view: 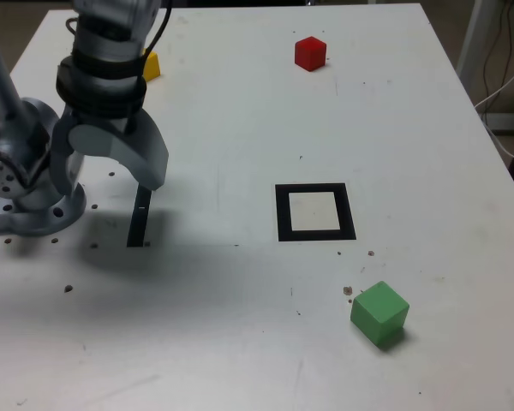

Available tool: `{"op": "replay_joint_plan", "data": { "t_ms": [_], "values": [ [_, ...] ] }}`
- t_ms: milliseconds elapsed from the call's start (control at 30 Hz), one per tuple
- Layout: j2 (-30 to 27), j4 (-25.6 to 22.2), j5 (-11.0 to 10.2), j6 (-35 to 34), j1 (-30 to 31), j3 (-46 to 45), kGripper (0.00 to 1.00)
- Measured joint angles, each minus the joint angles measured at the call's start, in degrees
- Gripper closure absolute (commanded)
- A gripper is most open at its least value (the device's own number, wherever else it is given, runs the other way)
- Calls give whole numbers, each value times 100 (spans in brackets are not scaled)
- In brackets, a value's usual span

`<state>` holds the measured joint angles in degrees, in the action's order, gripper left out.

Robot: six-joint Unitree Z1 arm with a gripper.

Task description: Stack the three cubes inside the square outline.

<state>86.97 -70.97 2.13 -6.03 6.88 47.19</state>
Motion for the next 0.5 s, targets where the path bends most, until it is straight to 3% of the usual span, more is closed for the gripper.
{"op": "replay_joint_plan", "data": {
  "t_ms": [233,500],
  "values": [
    [0,-68,-360,-44,12,-25,1],
    [-151,81,-362,-28,12,86,1]
  ]
}}
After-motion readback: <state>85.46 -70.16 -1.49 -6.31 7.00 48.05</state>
